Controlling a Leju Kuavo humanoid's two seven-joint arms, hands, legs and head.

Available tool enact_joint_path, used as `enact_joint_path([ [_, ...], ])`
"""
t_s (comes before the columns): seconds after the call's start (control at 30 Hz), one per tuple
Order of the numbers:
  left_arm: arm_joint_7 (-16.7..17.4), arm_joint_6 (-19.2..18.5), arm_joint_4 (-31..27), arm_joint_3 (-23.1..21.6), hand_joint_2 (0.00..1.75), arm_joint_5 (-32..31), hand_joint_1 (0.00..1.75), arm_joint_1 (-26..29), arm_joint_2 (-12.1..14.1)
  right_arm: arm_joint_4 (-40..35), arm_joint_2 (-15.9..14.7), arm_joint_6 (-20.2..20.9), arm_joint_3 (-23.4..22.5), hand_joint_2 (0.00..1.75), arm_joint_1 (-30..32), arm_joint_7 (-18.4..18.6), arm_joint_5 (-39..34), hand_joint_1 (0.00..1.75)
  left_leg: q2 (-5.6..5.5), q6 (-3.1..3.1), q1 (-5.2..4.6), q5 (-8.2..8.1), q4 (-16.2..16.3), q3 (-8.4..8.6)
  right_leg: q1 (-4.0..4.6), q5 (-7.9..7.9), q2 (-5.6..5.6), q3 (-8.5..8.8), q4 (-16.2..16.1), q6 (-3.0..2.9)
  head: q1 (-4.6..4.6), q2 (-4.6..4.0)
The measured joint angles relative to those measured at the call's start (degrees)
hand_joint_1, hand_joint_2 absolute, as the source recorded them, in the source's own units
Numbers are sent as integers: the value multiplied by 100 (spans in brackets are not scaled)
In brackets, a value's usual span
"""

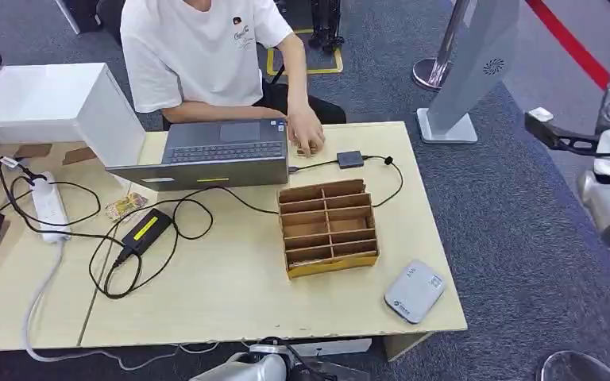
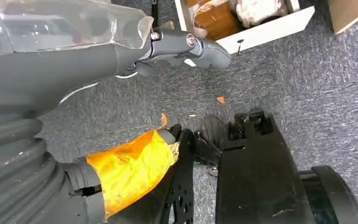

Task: Pass the card to the sensor for recognition and then transmit it.

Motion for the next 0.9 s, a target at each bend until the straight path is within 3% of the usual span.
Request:
enact_joint_path([
  [0.53, 44, -20, 55, 20, 175, 111, 0, 0, -2, 57, -639, -182, -996, 175, 1427, -55, -681, 0, 6, 3, 0, -3, -3, 1, 1, -5, 6, 3, 0, 7, 2, 0],
  [0.9, 120, -42, 105, 57, 175, 258, 0, 0, -2, 105, -586, -409, -1771, 175, 2719, -223, -1275, 0, 5, 5, 1, -6, -7, 0, 1, -9, 4, 4, 0, 11, 0, 0],
])
